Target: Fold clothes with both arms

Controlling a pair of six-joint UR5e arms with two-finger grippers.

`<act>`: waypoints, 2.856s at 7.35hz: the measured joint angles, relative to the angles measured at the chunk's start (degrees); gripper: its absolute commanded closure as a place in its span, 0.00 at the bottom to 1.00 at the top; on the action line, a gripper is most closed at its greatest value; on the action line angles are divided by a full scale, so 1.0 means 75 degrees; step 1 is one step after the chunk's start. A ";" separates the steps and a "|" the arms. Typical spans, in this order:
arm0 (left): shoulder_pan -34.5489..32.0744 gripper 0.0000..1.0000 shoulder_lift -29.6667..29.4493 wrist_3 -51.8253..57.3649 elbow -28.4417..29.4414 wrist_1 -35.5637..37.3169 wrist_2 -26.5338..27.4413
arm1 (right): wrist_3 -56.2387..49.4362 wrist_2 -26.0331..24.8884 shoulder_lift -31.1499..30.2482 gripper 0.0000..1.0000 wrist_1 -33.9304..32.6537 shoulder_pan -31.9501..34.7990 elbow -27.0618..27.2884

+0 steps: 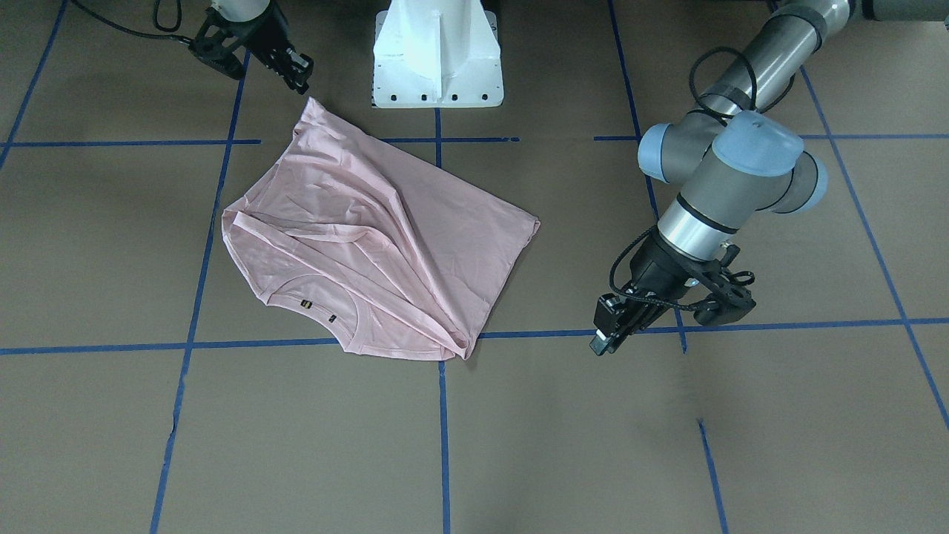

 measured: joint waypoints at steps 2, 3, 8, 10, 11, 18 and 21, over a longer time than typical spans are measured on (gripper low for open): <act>0.0273 0.53 0.0416 -0.0871 -0.0865 0.0517 -0.0371 | -0.0010 0.0015 0.0015 0.00 0.0000 0.0594 0.0181; 0.0694 0.49 0.0598 -0.1091 -0.1437 0.1378 -0.0193 | -0.0116 0.0062 0.0031 0.00 0.0010 0.1217 0.0247; 0.3027 0.49 0.0766 -0.2191 -0.2605 0.4695 0.1097 | -0.2058 0.0165 0.0495 0.00 -0.0006 0.2972 -0.0423; 0.3268 0.49 0.0637 -0.2285 -0.2539 0.5011 0.1201 | -0.2112 0.0139 0.0532 0.00 -0.0005 0.2990 -0.0539; 0.3300 0.49 0.0557 -0.2293 -0.2517 0.5080 0.1298 | -0.2116 0.0098 0.0528 0.00 -0.0005 0.2993 -0.0605; 0.3321 0.49 0.0389 -0.2283 -0.2335 0.5203 0.1703 | -0.2118 0.0051 0.0521 0.00 -0.0015 0.2969 -0.0720; 0.3321 0.52 0.0277 -0.2262 -0.2124 0.5205 0.1788 | -0.2095 0.0031 0.0605 0.00 -0.0007 0.2919 -0.0878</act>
